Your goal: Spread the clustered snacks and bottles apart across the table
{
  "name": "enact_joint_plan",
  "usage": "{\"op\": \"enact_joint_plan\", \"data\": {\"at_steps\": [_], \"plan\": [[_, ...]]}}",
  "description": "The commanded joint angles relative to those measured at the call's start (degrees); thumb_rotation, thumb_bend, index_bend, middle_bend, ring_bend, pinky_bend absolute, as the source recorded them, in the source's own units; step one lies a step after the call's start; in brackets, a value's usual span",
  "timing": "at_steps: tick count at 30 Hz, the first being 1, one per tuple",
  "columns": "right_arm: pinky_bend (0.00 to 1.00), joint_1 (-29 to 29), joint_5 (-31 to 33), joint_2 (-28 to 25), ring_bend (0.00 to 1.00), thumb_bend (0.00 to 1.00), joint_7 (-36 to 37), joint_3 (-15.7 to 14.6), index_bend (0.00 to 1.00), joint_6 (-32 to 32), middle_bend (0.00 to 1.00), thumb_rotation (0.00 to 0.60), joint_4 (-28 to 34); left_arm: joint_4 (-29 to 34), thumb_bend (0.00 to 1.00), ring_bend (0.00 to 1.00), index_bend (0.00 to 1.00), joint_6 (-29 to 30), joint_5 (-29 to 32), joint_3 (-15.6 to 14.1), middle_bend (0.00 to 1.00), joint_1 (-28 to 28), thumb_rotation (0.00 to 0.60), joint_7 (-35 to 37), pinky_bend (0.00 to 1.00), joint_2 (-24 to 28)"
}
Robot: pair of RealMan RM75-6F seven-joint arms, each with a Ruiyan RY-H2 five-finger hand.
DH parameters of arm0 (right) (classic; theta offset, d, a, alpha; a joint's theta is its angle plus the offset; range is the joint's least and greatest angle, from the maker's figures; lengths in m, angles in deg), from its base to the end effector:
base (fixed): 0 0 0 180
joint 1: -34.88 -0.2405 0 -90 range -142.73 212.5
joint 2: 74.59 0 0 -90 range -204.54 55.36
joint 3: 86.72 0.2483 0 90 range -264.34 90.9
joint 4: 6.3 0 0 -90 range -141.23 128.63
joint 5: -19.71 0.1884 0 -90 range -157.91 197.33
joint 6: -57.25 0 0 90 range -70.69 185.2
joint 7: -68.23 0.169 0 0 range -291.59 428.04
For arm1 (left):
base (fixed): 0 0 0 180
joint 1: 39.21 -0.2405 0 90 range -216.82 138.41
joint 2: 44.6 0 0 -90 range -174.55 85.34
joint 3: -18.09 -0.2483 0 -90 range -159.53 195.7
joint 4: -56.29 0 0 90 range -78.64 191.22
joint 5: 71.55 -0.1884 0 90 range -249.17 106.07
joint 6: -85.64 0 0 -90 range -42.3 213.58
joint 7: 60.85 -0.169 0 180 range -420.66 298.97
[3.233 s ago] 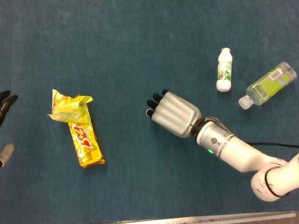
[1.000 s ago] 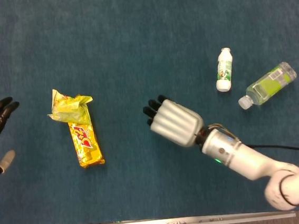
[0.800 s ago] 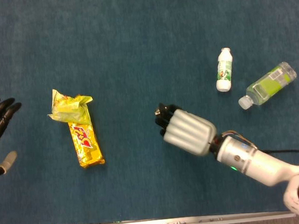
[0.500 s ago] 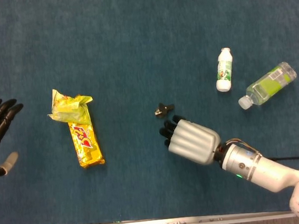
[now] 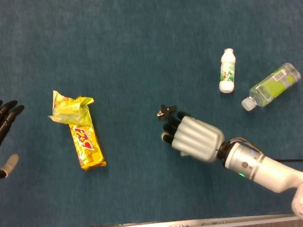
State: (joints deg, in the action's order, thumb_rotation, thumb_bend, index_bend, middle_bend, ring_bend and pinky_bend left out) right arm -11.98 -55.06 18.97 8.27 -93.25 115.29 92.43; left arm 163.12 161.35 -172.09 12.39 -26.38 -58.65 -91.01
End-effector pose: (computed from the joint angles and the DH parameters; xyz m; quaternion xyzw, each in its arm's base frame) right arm -0.0766 -0.2361 -0.0683 0.9088 -0.0324 0.2748 0.3123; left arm -0.2294 0.1950 0.1819 -0.7406 -0.3682 -0.3475 0.4418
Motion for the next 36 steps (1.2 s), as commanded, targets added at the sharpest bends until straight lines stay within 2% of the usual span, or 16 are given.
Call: {"op": "enact_joint_plan", "data": {"at_steps": [1, 6, 12, 23, 29, 36], "plan": [[0.44, 0.3, 1.6, 0.1, 0.3, 0.11, 0.9, 2.8, 0.3, 1.1, 0.33, 0.6, -0.3, 0.1, 0.32, 0.03, 0.02, 0.1, -0.1, 0.0, 0.07, 0.0, 0.6, -0.1, 0.18, 0.1], [0.44, -0.6, 7.3, 1.6, 0.3, 0.11, 0.5, 7.5, 0.31, 0.4, 0.33, 0.6, -1.8, 0.3, 0.32, 0.03, 0.02, 0.2, -0.4, -0.1, 0.07, -0.1, 0.6, -0.2, 0.18, 0.3], [0.44, -2.4, 13.5, 5.1, 0.3, 0.09, -1.3, 10.4, 0.31, -1.1, 0.33, 0.6, -5.5, 0.5, 0.32, 0.03, 0.02, 0.3, -0.4, -0.4, 0.07, -0.4, 0.6, -0.2, 0.18, 0.7], [0.44, -5.7, 20.4, 11.9, 0.3, 0.09, -3.1, 12.5, 0.33, -2.6, 0.33, 0.6, -13.2, 0.1, 0.32, 0.03, 0.02, 0.5, -0.3, -0.9, 0.07, -0.9, 0.6, 0.7, 0.18, 1.2], [0.51, -6.8, 20.9, 14.2, 0.3, 0.09, -3.5, 11.9, 0.4, -2.6, 0.34, 0.6, -15.4, -0.3, 0.32, 0.03, 0.02, 1.0, -0.3, -0.9, 0.07, -1.3, 0.6, 1.3, 0.18, 1.3], [0.6, -7.4, 21.7, 15.5, 0.33, 0.19, -3.7, 11.5, 0.49, -2.3, 0.36, 0.6, -16.6, -0.7, 0.32, 0.03, 0.02, 1.2, -0.6, -1.0, 0.07, -1.3, 0.6, 1.9, 0.18, 1.2]]}}
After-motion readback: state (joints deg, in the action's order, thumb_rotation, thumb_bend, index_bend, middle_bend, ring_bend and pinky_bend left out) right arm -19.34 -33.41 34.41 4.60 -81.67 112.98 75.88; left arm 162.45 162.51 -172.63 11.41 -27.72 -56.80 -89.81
